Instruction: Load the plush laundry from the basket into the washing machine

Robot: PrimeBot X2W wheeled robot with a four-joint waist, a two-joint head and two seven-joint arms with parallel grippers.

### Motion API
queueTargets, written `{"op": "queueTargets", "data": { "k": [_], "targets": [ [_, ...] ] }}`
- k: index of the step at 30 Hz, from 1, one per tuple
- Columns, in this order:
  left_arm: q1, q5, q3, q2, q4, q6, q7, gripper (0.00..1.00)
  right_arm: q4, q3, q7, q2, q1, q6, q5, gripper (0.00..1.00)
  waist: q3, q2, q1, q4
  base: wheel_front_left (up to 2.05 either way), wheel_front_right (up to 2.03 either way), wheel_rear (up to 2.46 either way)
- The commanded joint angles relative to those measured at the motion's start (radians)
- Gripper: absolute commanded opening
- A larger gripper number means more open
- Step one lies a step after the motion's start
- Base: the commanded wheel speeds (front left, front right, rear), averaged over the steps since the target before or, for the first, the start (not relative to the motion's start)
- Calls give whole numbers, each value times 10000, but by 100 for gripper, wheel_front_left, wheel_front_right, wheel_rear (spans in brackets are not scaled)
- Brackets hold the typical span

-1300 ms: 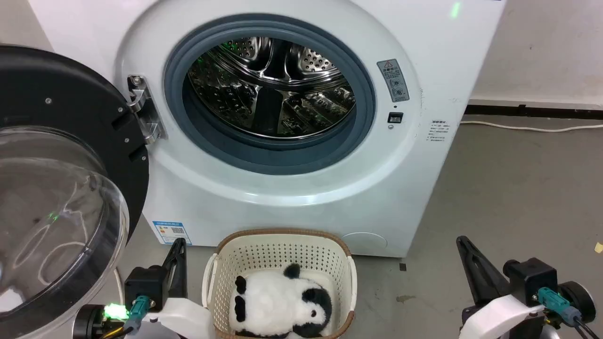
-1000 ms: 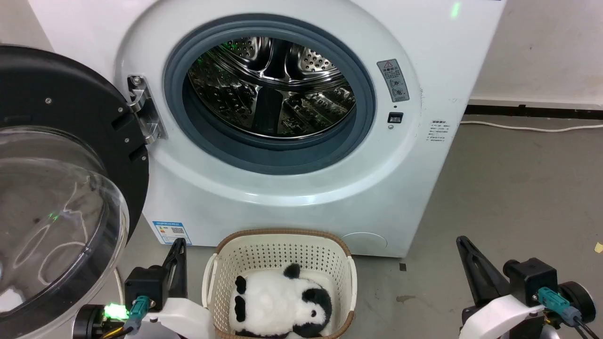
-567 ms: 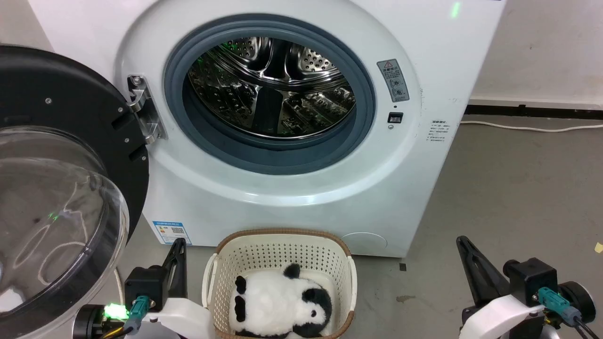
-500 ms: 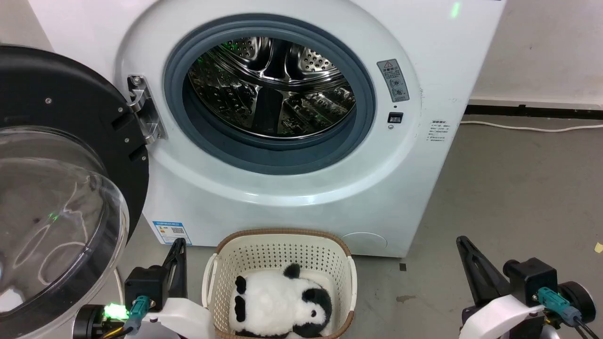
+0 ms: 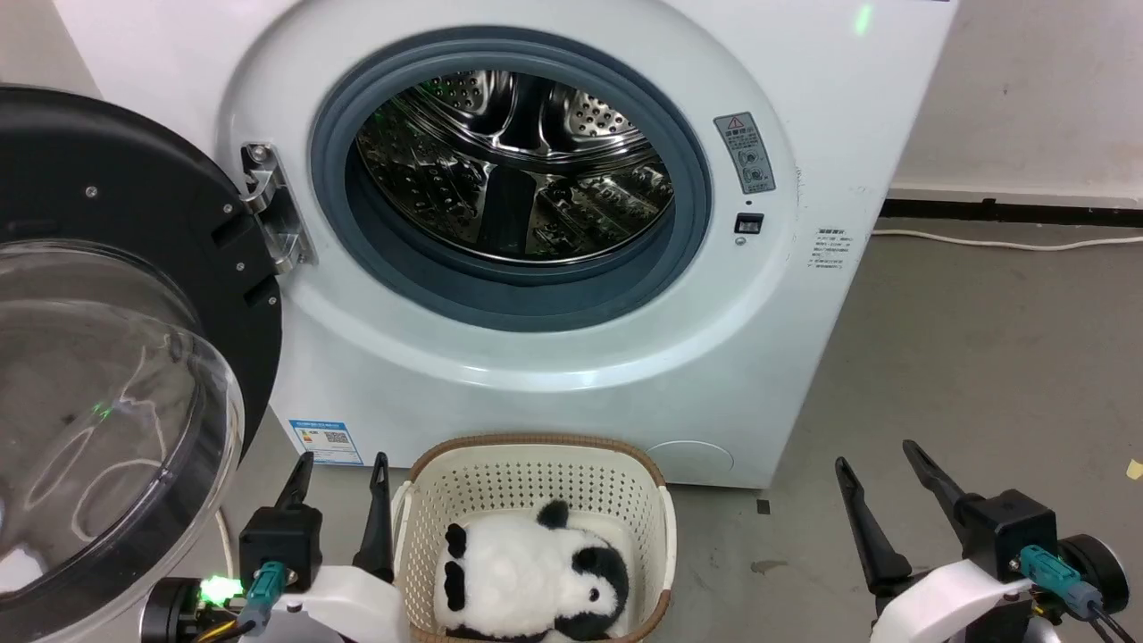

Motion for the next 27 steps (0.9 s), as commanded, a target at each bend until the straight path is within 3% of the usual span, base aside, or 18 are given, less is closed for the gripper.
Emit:
{"op": "queueTargets", "data": {
  "k": [1,27],
  "targets": [
    [4,-22,-56,0,-8,28,-99,100,28,-26,-97,0,25,0,99,100,6,-1,0,-12,0,0,0],
    [-981,-53,-470,395,1542,-94,-653,100,-35,-49,-661,-1,-534,-2,937,100,1717,-1,0,-972,0,0,0]
  ]
}}
